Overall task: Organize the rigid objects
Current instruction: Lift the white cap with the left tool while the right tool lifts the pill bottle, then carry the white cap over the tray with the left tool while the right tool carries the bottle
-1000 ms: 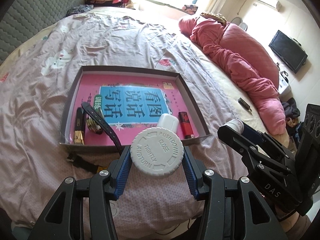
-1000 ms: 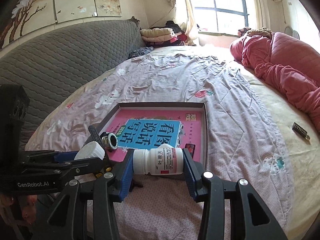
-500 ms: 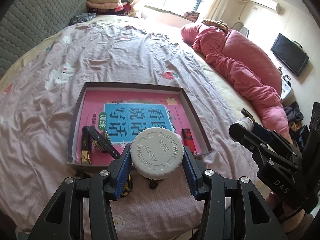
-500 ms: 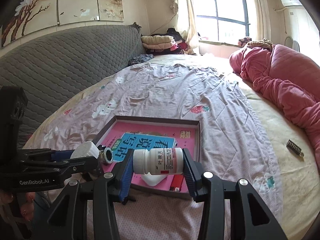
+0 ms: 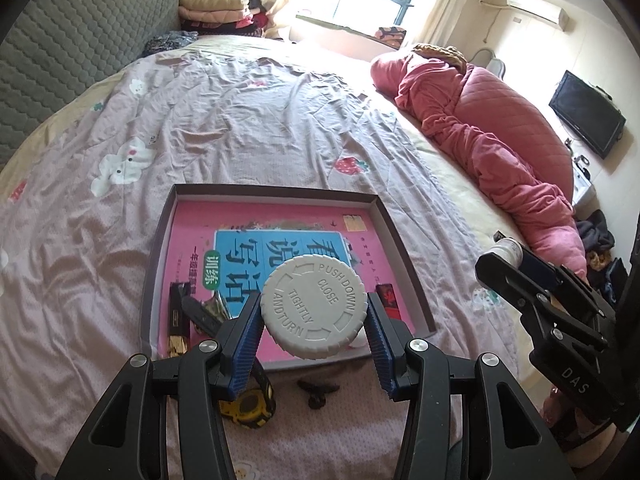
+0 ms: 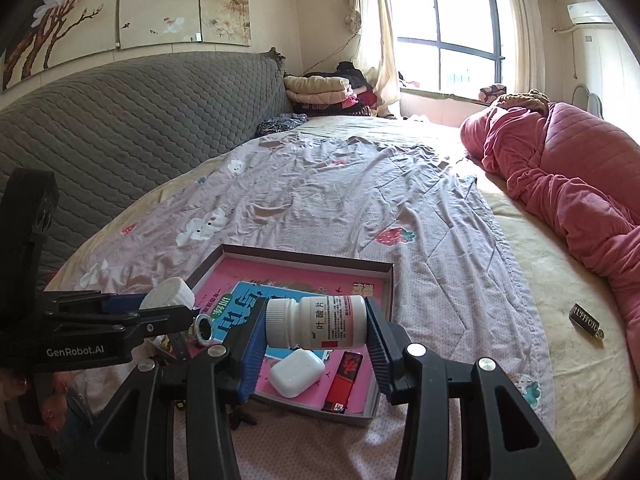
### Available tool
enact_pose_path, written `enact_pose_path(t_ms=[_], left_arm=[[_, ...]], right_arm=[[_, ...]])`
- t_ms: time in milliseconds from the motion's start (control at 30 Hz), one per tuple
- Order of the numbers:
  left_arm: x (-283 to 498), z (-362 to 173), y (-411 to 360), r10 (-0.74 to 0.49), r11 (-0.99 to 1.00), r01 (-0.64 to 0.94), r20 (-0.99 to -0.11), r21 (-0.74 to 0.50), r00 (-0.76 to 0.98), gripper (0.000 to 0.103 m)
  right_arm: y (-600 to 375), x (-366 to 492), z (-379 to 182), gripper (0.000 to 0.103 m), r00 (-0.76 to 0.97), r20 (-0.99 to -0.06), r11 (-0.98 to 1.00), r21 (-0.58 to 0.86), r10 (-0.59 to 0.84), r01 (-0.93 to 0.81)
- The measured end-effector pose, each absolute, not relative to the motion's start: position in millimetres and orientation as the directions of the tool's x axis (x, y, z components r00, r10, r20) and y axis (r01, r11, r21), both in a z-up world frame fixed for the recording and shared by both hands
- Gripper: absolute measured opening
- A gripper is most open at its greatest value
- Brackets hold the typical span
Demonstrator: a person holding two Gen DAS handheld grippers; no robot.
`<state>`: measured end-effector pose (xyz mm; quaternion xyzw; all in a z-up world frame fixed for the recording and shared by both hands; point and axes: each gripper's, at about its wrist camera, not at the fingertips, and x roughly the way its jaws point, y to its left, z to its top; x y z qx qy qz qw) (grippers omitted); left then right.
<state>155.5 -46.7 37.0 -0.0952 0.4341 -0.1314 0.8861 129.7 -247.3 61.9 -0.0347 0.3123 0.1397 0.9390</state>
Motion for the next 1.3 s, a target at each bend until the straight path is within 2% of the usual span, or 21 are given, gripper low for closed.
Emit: enact_pose_path(t_ms=[967, 1300], left_arm=[[193, -24, -66, -0.31, 0.951, 0.141, -0.816, -0.277, 0.487, 0.051], [202, -52, -75, -0.299, 0.954, 0.144, -0.85, -0.262, 0.435, 0.051]], right_arm=[[-257, 148, 6, 0.046, 0.699, -0.686, 0.967, 0.022, 0.201, -0.255], [-247, 152, -18, 0.046, 0.645, -0.746, 0.961, -0.023, 0.166, -0.274]])
